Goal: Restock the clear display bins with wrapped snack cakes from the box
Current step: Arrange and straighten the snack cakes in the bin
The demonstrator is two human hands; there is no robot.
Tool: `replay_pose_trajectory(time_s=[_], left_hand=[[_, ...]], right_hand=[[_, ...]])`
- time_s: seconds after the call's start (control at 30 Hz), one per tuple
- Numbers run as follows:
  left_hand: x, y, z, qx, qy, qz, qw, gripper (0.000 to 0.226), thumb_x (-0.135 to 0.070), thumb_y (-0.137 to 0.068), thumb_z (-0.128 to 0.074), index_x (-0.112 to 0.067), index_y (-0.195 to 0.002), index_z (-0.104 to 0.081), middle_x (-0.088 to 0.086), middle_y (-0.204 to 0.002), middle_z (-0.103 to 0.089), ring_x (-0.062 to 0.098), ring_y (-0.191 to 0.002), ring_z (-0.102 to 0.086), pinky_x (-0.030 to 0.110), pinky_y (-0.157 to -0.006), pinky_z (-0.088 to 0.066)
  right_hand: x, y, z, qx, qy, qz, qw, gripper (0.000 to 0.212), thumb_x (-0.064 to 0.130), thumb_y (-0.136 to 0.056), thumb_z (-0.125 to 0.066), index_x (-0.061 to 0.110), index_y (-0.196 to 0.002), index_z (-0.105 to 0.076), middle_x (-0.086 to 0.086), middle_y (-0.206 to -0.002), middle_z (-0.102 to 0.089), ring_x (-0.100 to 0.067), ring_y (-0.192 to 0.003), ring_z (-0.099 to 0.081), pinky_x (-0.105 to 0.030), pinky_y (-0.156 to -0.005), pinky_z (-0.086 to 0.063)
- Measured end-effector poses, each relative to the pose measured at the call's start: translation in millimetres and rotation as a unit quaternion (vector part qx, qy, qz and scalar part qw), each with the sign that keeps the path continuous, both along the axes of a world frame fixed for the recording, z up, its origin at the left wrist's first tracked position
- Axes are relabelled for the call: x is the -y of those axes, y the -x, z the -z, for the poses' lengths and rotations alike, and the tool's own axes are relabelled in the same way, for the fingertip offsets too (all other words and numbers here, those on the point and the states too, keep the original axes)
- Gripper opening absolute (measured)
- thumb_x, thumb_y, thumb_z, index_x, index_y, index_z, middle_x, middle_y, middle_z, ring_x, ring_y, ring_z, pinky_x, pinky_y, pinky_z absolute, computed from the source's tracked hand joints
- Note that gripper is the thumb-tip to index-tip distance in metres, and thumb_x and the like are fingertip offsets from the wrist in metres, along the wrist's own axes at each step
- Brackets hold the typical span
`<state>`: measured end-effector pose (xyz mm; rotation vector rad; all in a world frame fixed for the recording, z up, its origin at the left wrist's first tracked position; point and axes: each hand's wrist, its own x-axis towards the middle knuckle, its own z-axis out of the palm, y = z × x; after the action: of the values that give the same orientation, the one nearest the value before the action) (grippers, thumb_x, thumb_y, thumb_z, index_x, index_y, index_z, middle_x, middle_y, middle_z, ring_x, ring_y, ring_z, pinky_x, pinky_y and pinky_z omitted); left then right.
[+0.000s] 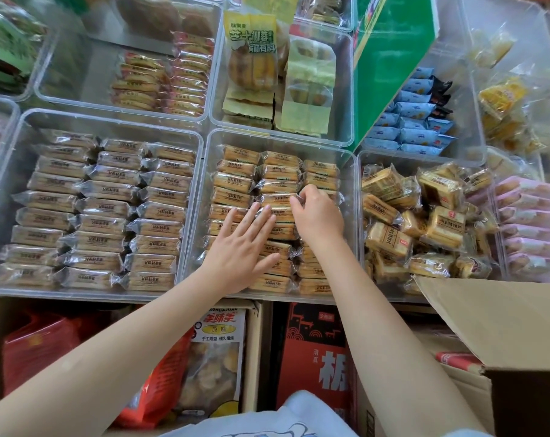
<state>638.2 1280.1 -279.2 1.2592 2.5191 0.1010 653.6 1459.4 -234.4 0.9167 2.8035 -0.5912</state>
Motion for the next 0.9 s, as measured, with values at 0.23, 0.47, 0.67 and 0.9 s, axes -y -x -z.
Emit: replay_pose_trajectory(time_s=[0.23,0.47,0.67,0.9], left_hand=[[-4,1,-3,0.009,0.017,-0.016,1.000,0.082,-0.067,-0.090,0.015,-0.022,-0.159,0.013,-0.001,-0.165,0.021,0.018,-0.149,0.029,0.051,-0.122,0.016],[-4,-2,-3,0.002,0.011,-0.028,1.000,0.080,-0.067,-0.093,0.011,-0.021,-0.159,0.012,-0.001,-0.165,0.021,0.017,-0.150,0.029,0.051,-0.122,0.016],[-8,1,-3,0.019,0.017,-0.035,0.999,0.080,-0.068,-0.091,0.013,-0.024,-0.158,0.012,-0.003,-0.165,0.020,0.017,-0.150,0.028,0.050,-0.122,0.016],[-5,-1,-1,0.017,-0.010,-0.050,0.999,0.080,-0.067,-0.094,0.006,-0.022,-0.160,0.004,-0.001,-0.167,0.013,0.018,-0.152,0.024,0.049,-0.124,0.011]], right_hand=[[0,24,6,0.077,-0.046,0.047,0.995,0.025,0.037,-0.101,-0.055,0.015,-0.101,-0.067,-0.002,-0.090,-0.062,-0.024,-0.085,-0.061,-0.032,-0.064,-0.039],[-10,12,12,-0.020,0.125,0.096,0.987,0.021,0.029,-0.094,-0.065,0.014,-0.083,-0.074,0.004,-0.080,-0.068,-0.017,-0.080,-0.063,-0.030,-0.073,-0.049],[-14,5,3,-0.011,0.068,0.047,0.997,0.020,0.038,-0.095,-0.064,0.019,-0.093,-0.069,0.006,-0.085,-0.064,-0.016,-0.080,-0.060,-0.029,-0.066,-0.046],[6,-18,8,0.055,-0.019,0.027,0.998,0.032,0.049,-0.095,-0.060,0.017,-0.092,-0.062,0.003,-0.089,-0.061,-0.019,-0.079,-0.057,-0.028,-0.057,-0.038]])
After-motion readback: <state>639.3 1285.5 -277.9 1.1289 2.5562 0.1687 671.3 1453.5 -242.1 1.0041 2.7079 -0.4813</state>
